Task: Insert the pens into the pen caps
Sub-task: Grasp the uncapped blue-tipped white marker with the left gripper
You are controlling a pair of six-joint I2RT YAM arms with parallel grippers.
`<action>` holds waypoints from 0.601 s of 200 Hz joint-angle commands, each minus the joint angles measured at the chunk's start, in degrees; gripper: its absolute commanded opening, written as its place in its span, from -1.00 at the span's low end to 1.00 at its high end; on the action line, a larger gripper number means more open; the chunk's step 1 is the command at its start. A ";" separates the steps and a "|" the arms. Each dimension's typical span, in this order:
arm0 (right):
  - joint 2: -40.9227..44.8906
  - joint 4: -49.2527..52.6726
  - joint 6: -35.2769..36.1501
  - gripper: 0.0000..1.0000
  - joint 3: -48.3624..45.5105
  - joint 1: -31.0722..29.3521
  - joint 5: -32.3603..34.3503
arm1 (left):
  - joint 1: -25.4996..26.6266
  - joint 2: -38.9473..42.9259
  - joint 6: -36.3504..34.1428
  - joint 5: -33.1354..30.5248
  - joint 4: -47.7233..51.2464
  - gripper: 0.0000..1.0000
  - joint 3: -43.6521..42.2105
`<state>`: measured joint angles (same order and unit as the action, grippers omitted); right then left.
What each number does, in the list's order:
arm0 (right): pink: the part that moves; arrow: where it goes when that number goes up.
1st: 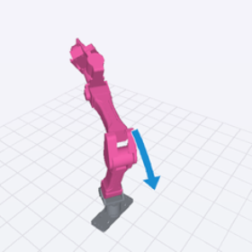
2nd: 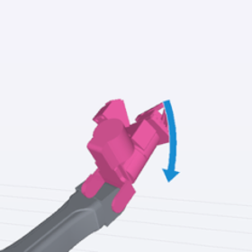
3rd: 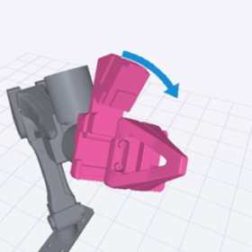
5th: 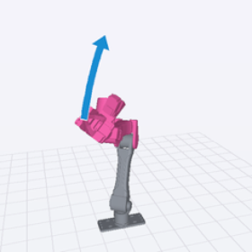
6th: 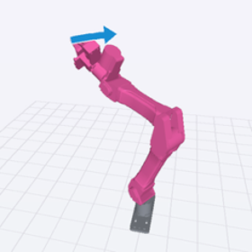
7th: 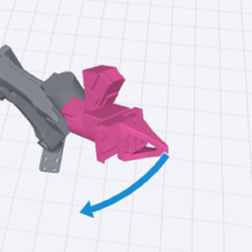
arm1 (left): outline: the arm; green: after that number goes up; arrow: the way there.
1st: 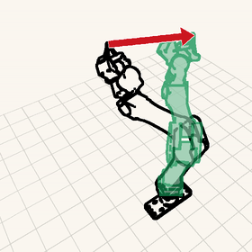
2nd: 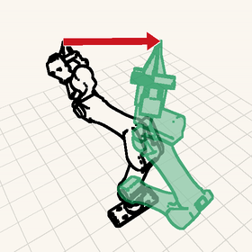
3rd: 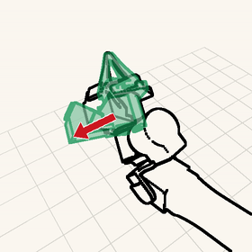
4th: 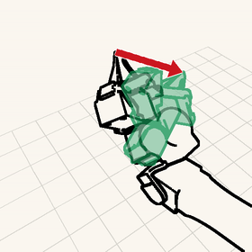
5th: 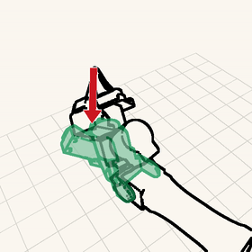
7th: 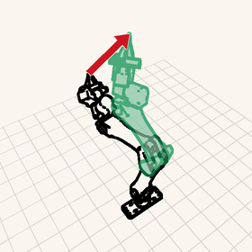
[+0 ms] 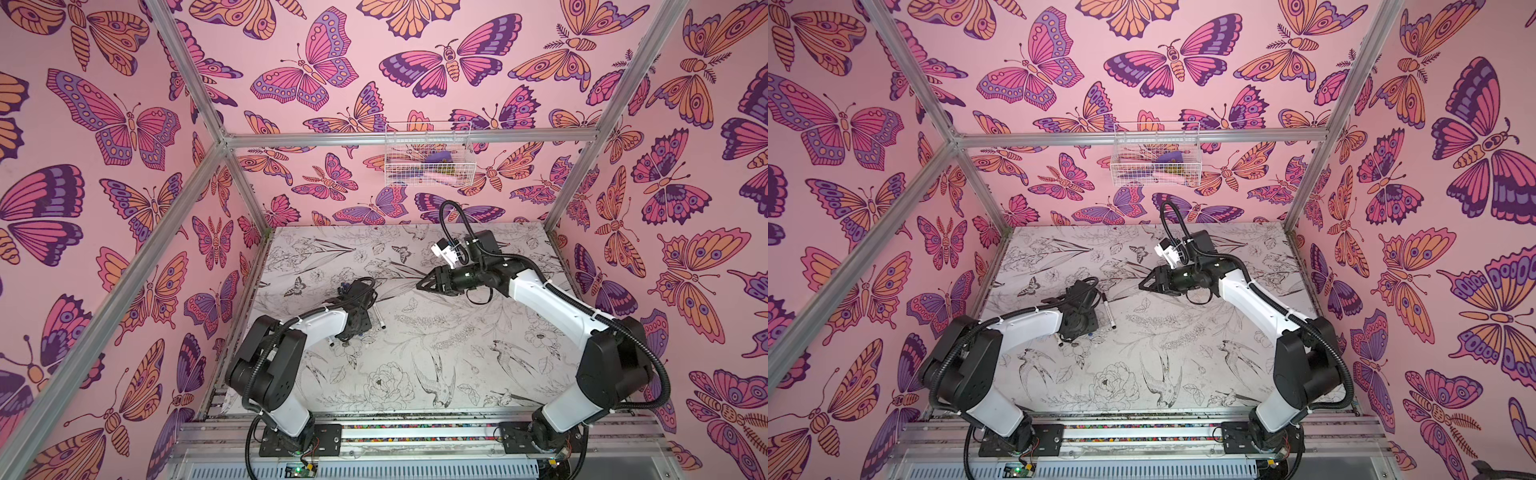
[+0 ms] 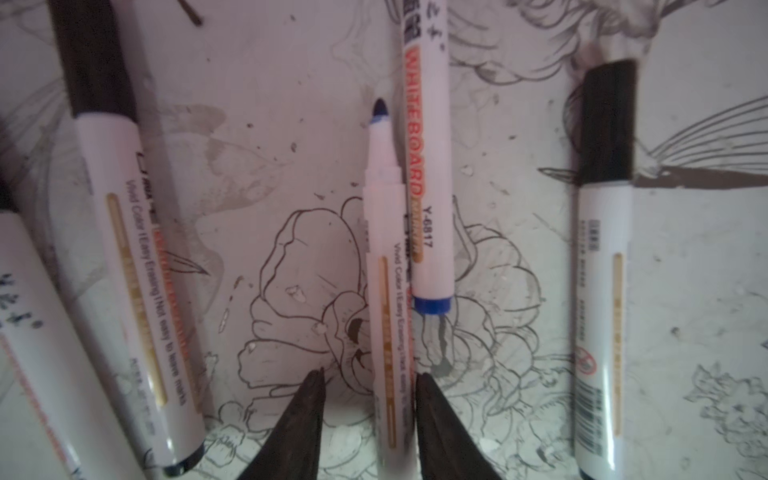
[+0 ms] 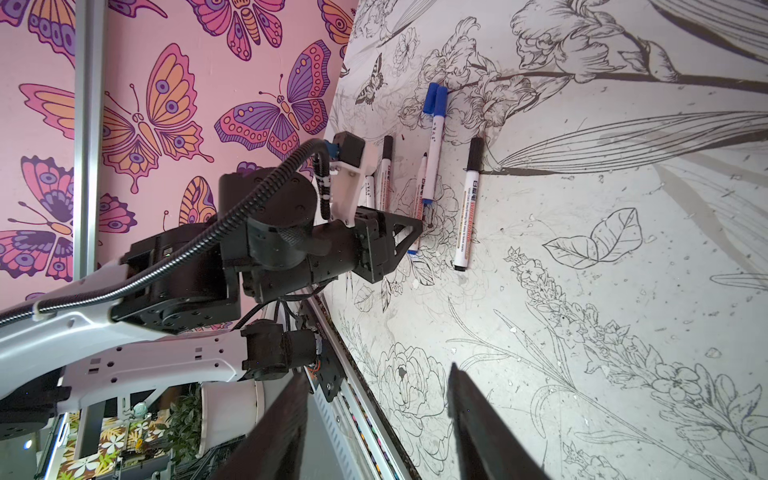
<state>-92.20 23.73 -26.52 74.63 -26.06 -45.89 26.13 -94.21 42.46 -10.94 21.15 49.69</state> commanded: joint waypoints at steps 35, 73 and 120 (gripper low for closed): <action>0.61 0.89 1.64 0.08 1.84 0.05 0.25 | -0.99 -2.11 -0.37 -0.57 1.79 -0.44 -2.49; 0.43 0.44 1.47 0.06 2.08 -0.21 0.51 | -1.30 -0.82 -0.09 -0.94 2.35 -0.78 -2.87; -3.05 0.68 0.87 0.06 5.86 -3.57 2.59 | -1.51 5.39 -1.92 -2.46 5.20 -1.00 0.38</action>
<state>-92.97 23.88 -26.55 76.29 -27.27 -44.93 25.19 -92.95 42.19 -12.23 22.06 48.97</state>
